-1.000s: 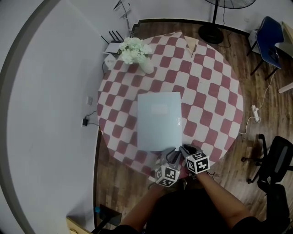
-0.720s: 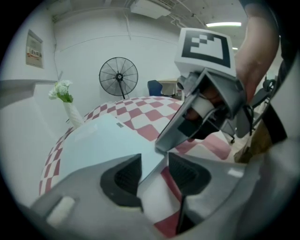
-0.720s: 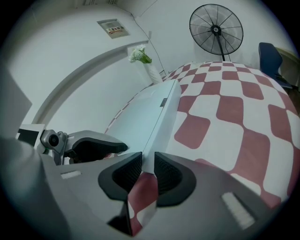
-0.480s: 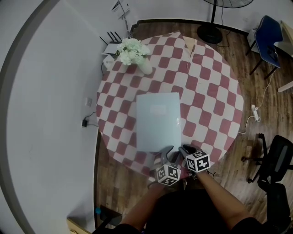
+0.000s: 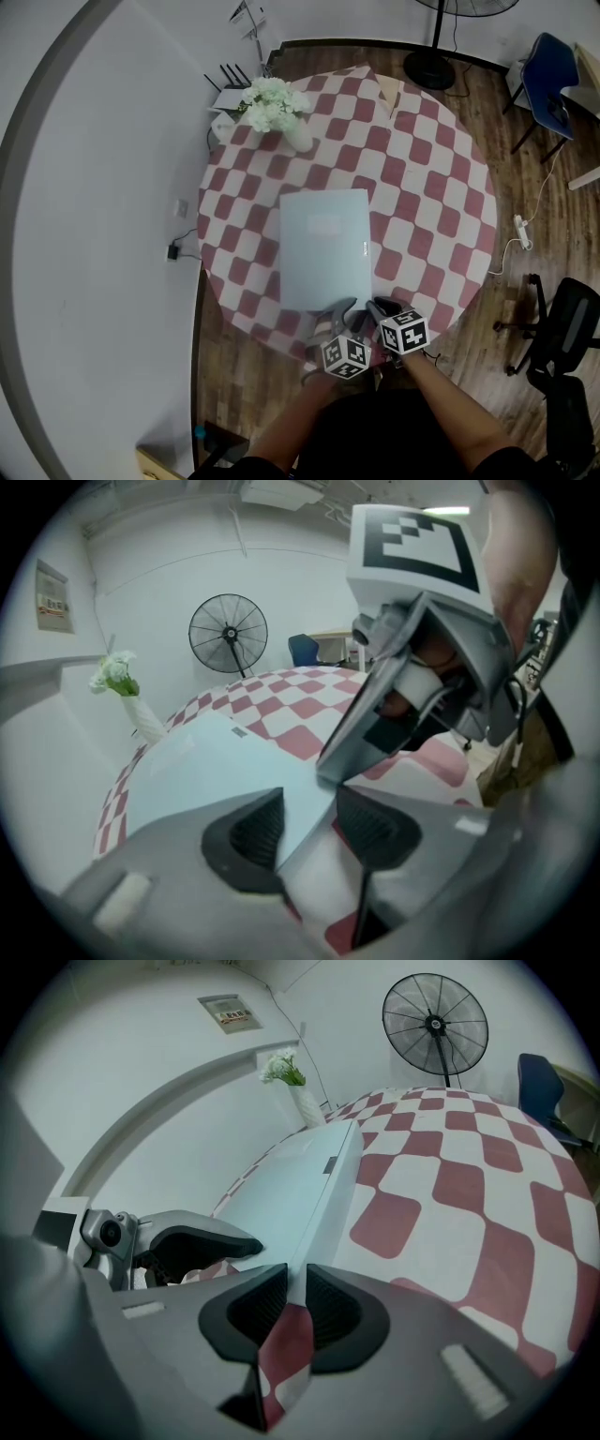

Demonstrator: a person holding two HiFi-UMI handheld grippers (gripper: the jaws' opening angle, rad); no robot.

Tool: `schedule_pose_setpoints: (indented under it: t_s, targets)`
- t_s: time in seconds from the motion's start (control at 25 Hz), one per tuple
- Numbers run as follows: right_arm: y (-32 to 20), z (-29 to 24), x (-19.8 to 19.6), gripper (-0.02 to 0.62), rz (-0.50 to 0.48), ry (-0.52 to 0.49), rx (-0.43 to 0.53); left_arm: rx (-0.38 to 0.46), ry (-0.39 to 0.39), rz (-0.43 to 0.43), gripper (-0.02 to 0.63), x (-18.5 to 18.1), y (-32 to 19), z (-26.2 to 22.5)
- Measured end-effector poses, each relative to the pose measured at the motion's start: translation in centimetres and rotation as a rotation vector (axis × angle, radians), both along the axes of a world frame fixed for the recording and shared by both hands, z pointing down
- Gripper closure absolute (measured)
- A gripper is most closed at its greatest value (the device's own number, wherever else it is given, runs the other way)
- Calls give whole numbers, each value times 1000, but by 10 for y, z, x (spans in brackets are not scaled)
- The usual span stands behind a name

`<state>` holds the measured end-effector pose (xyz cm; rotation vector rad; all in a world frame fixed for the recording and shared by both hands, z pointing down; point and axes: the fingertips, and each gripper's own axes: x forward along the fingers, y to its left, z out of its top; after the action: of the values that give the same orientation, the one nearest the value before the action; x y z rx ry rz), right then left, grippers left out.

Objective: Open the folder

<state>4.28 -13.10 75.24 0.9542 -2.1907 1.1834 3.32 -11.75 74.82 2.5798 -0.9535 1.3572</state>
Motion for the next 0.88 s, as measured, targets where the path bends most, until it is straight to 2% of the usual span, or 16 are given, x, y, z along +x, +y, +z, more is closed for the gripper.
schedule_pose_setpoints:
  t_s: [0.16,0.4,0.56,0.76,0.88]
  targets:
    - [0,0,1,532,6,-1,-8,2,-25,-12,434,-2,-1,-2]
    - [0,1,1,531,-2,-11,-11,18,-24,-20,459,0,2,-9]
    - [1,0,1,531,-5,-13,-10,38,-51,6,490,3,5,-12]
    - [1,-1,1,532,-16,-16,-10,95,-155,126,559,10,12,-11]
    - [0,0,1,531,-25,-17,-7,83,-155,124,561,10,12,-8]
